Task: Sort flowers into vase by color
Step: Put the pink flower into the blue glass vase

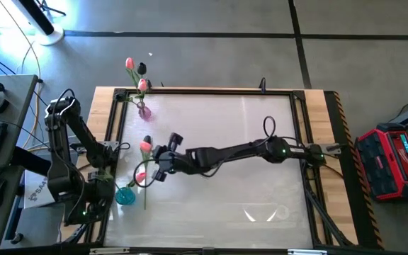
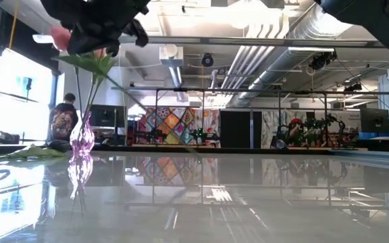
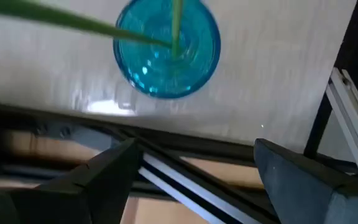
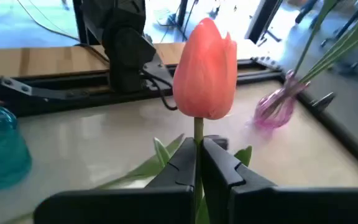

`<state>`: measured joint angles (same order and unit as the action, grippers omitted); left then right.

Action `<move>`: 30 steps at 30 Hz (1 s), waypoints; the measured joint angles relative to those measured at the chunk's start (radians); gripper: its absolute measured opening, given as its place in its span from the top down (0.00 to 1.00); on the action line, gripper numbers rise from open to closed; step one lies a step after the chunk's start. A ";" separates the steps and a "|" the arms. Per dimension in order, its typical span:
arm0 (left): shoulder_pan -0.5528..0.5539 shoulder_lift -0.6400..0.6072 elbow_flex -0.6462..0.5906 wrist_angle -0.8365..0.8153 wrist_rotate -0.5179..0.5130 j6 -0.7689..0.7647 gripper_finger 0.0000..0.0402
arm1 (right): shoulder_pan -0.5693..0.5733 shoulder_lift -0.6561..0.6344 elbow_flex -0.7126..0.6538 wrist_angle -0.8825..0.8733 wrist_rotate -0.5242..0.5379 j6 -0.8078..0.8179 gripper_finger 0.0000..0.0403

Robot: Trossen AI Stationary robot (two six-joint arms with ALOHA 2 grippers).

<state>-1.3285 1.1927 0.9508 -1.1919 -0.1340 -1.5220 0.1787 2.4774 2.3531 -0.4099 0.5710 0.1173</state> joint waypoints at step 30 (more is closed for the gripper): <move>-0.012 -0.039 0.340 0.041 0.291 -0.088 0.23 | -0.099 -0.216 0.000 0.023 -0.482 -0.209 1.00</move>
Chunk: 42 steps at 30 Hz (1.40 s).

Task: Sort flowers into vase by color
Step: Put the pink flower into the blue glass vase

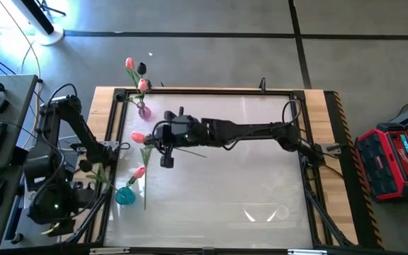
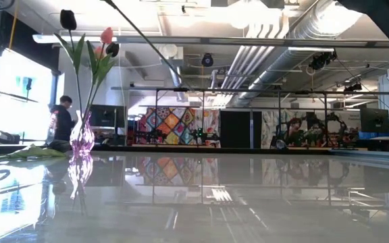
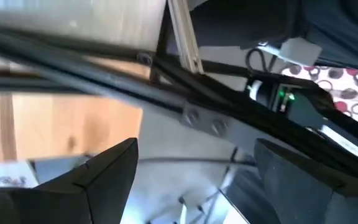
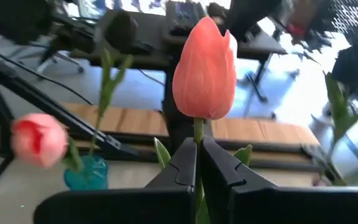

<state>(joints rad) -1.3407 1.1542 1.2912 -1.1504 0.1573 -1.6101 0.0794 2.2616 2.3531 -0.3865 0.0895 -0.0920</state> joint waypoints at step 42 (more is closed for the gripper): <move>0.328 0.068 0.191 0.107 -1.541 1.135 0.23 | 0.070 0.002 0.000 0.773 -0.326 -0.241 1.00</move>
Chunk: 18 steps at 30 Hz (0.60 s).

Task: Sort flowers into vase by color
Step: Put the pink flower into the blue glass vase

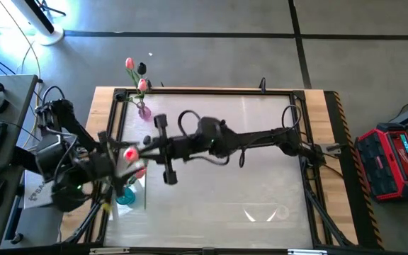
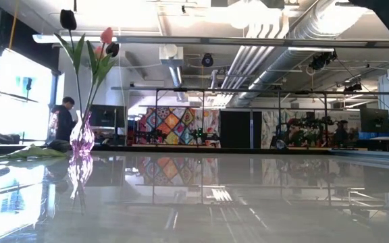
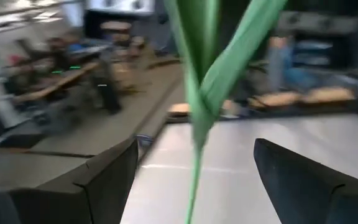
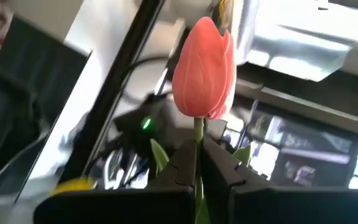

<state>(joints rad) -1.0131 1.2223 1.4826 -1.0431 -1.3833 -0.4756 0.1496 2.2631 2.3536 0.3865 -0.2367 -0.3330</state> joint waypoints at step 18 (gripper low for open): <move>0.284 -0.031 0.000 0.048 -0.037 0.083 0.42 | -0.184 -0.018 0.002 0.119 -0.277 0.416 1.00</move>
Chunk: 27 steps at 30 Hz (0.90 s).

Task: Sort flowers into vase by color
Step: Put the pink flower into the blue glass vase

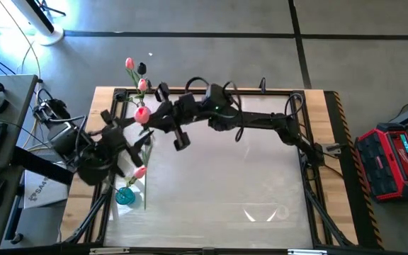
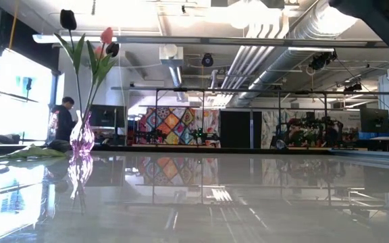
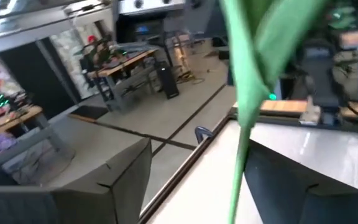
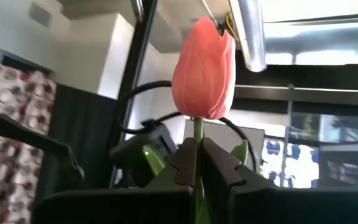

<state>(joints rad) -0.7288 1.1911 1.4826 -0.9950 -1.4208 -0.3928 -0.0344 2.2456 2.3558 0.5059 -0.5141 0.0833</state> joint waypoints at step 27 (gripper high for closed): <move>-0.013 -0.046 -0.001 0.524 0.214 0.271 0.96 | 0.028 -0.002 0.001 0.026 0.050 0.378 1.00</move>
<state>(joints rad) -0.7415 1.1454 1.4818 -0.4709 -1.2066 -0.1220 -0.0066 2.2433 2.3569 0.5317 -0.4643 0.4611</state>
